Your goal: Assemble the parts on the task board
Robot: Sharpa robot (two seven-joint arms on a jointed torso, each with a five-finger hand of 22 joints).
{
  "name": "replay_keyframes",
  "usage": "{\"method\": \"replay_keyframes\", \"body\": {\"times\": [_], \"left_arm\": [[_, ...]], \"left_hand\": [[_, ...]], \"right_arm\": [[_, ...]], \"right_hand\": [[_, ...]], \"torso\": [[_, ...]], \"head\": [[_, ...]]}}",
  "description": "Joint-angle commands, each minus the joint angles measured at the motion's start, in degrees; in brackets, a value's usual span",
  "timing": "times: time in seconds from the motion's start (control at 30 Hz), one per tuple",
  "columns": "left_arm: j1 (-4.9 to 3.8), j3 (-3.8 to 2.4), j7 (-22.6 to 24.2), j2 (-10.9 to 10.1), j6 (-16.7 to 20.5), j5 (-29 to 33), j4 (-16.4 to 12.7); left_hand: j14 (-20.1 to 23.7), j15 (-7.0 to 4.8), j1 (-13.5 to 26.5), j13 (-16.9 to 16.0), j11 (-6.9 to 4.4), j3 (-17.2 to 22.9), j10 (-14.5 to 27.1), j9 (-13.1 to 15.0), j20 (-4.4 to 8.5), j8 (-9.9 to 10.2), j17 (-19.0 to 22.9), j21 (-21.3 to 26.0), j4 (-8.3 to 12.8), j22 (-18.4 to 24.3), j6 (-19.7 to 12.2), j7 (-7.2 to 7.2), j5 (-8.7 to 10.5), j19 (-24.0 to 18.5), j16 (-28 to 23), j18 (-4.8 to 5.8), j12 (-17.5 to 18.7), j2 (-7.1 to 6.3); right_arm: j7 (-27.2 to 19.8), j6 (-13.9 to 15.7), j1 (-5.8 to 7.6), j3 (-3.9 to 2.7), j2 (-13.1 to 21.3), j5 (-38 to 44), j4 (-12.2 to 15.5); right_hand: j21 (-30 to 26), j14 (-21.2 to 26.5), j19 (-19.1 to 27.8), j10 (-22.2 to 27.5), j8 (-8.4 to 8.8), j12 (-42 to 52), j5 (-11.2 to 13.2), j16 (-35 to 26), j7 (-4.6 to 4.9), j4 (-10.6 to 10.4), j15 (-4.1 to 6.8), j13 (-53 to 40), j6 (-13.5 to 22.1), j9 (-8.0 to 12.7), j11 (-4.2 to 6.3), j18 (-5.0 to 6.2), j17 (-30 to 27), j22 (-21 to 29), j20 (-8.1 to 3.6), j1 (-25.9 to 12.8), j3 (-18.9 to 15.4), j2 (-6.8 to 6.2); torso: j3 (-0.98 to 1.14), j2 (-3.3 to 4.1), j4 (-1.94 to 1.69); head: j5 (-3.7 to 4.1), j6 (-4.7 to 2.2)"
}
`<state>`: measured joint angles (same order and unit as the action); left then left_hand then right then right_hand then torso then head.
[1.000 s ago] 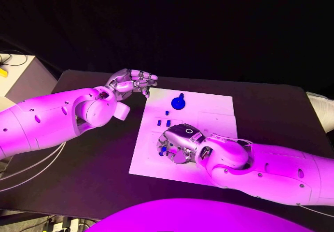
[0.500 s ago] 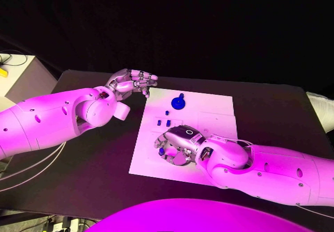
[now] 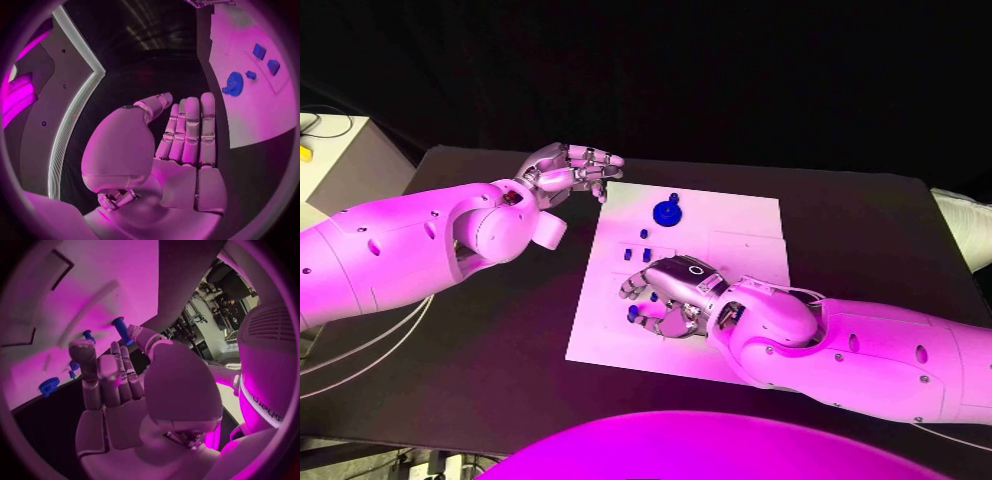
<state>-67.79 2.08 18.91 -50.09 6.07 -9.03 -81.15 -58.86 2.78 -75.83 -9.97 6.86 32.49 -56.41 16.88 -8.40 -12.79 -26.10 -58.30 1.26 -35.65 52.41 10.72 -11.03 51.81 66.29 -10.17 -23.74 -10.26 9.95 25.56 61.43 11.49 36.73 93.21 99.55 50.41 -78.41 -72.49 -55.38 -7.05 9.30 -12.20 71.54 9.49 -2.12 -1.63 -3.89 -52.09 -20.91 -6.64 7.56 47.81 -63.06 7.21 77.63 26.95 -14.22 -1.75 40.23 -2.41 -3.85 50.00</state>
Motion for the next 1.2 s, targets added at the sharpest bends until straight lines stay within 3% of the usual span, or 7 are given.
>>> {"method": "replay_keyframes", "body": {"times": [0.03,0.3,0.53,0.77,0.87,1.0,1.2], "left_arm": [[-0.01,-0.05,0.18,0.09,-0.99,0.29,-0.04],[0.03,-0.05,0.22,0.13,-1.08,0.3,0.23],[0.25,-0.04,0.25,0.0,-1.14,0.38,0.27],[0.84,-0.03,0.39,-0.49,-1.07,0.53,-0.06],[1.11,-0.03,0.52,-0.72,-1.01,0.58,-0.31],[1.31,-0.03,0.49,-0.79,-0.98,0.6,-0.33],[1.48,-0.03,0.52,-0.72,-1.04,0.62,-0.47]], "left_hand": [[0.29,0.12,-0.12,0.06,0.18,-0.18,0.41,-0.05,-0.05,-0.18,0.05,0.32,-0.03,0.05,-0.28,0.09,-0.08,0.28,-0.21,-0.43,-0.17,0.34],[0.29,0.14,0.02,0.07,0.2,-0.32,0.47,-0.06,-0.06,-0.24,0.06,0.41,-0.15,0.11,-0.29,0.1,-0.02,0.32,-0.2,-0.42,-0.23,0.28],[0.29,0.15,0.05,0.07,0.2,-0.37,0.48,-0.07,-0.06,-0.25,0.07,0.43,-0.18,0.13,-0.3,0.09,0.0,0.33,-0.2,-0.42,-0.24,0.25],[0.29,0.15,0.1,0.07,0.2,-0.42,0.49,-0.07,-0.07,-0.27,0.07,0.47,-0.22,0.15,-0.31,0.09,0.03,0.34,-0.2,-0.42,-0.26,0.21],[0.29,0.16,0.16,0.07,0.2,-0.47,0.49,-0.07,-0.08,-0.29,0.07,0.51,-0.29,0.18,-0.31,0.08,0.04,0.35,-0.19,-0.41,-0.29,0.21],[0.29,0.16,0.16,0.07,0.2,-0.48,0.49,-0.07,-0.08,-0.29,0.07,0.51,-0.29,0.18,-0.31,0.08,0.04,0.35,-0.19,-0.41,-0.29,0.21],[0.28,0.16,0.19,0.07,0.19,-0.51,0.49,-0.08,-0.08,-0.3,0.07,0.53,-0.32,0.19,-0.32,0.08,0.05,0.36,-0.19,-0.41,-0.31,0.19]], "right_arm": [[-1.24,3.93,-0.04,0.01,0.74,-0.95,0.61],[-7.93,5.08,1.43,-0.32,5.82,-8.23,3.83],[-13.12,2.02,5.03,-0.56,15.29,-23.69,7.04],[-10.79,-1.56,6.63,-0.55,23.59,-33.98,7.85],[-7.96,-3.13,6.81,-0.4,26.72,-35.69,8.01],[-4.55,-4.27,6.81,-0.1,29.94,-35.17,8.32],[2.09,-4.69,6.13,0.55,32.72,-30.02,9.29]], "right_hand": [[-3.76,1.7,1.3,2.9,0.93,2.44,-0.43,-1.21,0.03,-1.33,-0.42,-0.33,0.79,0.66,-0.23,1.06,-3.41,2.19,0.33,2.67,-7.48,1.61],[-13.11,5.6,4.15,9.02,2.96,8.29,-1.95,-2.5,-2.02,-14.66,-1.15,-0.29,3.58,2.5,-1.08,2.15,-9.75,7.58,1.16,11.63,-28.02,2.06],[-1.39,-0.06,-2.54,-4.39,0.17,14.41,-1.74,2.32,0.53,-14.43,0.78,-1.22,-2.01,2.26,1.04,0.21,-1.42,-0.2,-0.59,13.44,-24.46,6.18],[10.54,-5.43,-7.64,-15.84,-2.06,17.33,-1.72,8.0,-1.94,-14.51,3.18,-4.05,-6.55,2.23,4.0,-1.81,12.02,-8.38,-2.62,10.31,-21.86,4.98],[14.42,-6.39,-9.13,-17.46,-3.63,27.65,-2.45,8.78,-3.0,-14.4,4.18,-13.8,-7.3,1.1,5.13,-2.55,14.63,-11.2,-3.66,4.75,-22.67,4.83],[20.53,-8.73,-11.09,-23.02,-6.34,66.34,-2.79,13.8,-2.95,-14.45,3.95,-63.57,-5.26,-1.78,4.78,-3.67,27.57,-15.8,-3.54,2.07,-23.34,4.96],[24.68,-10.14,-12.47,-28.62,-7.78,74.03,-2.62,16.32,-3.24,-14.57,3.93,-75.73,-5.49,-3.01,4.95,-4.45,34.96,-18.6,-3.52,-0.73,-25.18,5.24]], "torso": [[0.01,-0.02,0.01],[-0.01,-0.1,0.1],[-0.05,-0.47,0.32],[0.06,-0.94,0.69],[0.1,-1.0,0.69],[0.14,-1.09,0.81],[0.21,-1.19,0.9]], "head": [[0.29,0.0],[0.92,0.0],[2.83,-0.56],[5.62,-1.25],[6.39,-1.51],[7.58,-1.68],[8.06,-1.41]]}}
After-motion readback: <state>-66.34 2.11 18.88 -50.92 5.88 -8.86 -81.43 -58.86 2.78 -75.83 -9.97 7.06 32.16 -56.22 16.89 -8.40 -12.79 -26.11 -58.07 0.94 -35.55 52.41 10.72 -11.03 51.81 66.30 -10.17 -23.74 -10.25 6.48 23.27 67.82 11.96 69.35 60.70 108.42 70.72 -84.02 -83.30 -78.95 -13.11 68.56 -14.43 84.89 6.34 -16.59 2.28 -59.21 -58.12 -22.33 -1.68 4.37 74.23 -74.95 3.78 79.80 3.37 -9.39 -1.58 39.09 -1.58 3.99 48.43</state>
